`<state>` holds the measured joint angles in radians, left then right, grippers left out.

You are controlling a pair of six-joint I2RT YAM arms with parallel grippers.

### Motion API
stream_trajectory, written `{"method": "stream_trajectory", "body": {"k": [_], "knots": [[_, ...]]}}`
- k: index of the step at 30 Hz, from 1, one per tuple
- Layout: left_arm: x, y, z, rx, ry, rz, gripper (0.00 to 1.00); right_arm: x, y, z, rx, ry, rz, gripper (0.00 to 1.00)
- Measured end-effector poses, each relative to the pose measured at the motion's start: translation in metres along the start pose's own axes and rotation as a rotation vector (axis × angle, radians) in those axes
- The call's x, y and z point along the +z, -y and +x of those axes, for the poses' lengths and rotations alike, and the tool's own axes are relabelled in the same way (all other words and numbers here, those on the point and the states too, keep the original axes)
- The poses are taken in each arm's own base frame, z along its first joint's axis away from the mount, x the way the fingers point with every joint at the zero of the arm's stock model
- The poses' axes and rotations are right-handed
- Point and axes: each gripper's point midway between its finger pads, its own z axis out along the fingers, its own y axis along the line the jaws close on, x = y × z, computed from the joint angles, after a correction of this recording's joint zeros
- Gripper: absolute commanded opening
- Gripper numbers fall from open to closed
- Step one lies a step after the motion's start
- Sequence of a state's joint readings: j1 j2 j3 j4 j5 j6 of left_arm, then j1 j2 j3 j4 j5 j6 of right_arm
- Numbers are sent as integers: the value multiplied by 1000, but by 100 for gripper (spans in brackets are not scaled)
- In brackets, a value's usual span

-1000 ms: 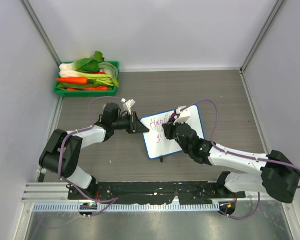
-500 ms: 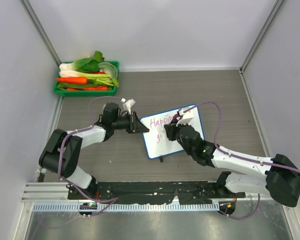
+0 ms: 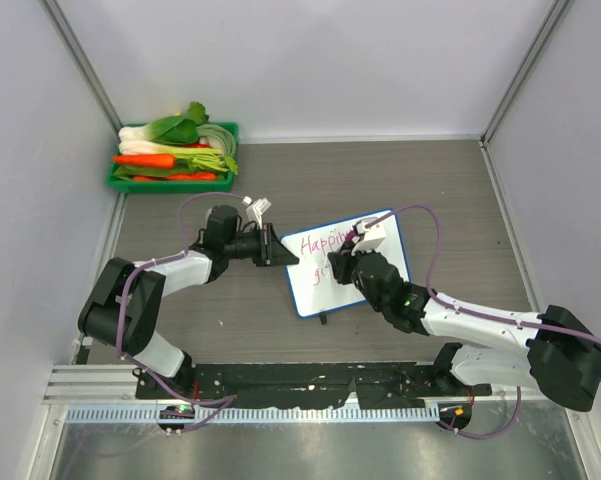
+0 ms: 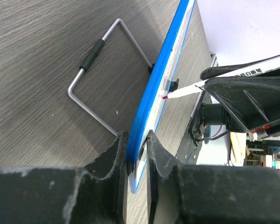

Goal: Write a sentence on the whiteboard

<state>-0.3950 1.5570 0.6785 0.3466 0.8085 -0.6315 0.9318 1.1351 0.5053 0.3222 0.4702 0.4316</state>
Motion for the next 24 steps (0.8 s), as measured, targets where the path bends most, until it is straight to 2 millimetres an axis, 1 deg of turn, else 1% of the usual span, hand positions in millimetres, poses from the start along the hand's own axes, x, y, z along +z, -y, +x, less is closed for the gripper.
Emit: {"method": "stream_trajectory", "body": {"k": [24], "knots": [[0, 0, 0, -2, -2, 1, 0, -8, 6, 11, 12, -19, -5, 2]]}}
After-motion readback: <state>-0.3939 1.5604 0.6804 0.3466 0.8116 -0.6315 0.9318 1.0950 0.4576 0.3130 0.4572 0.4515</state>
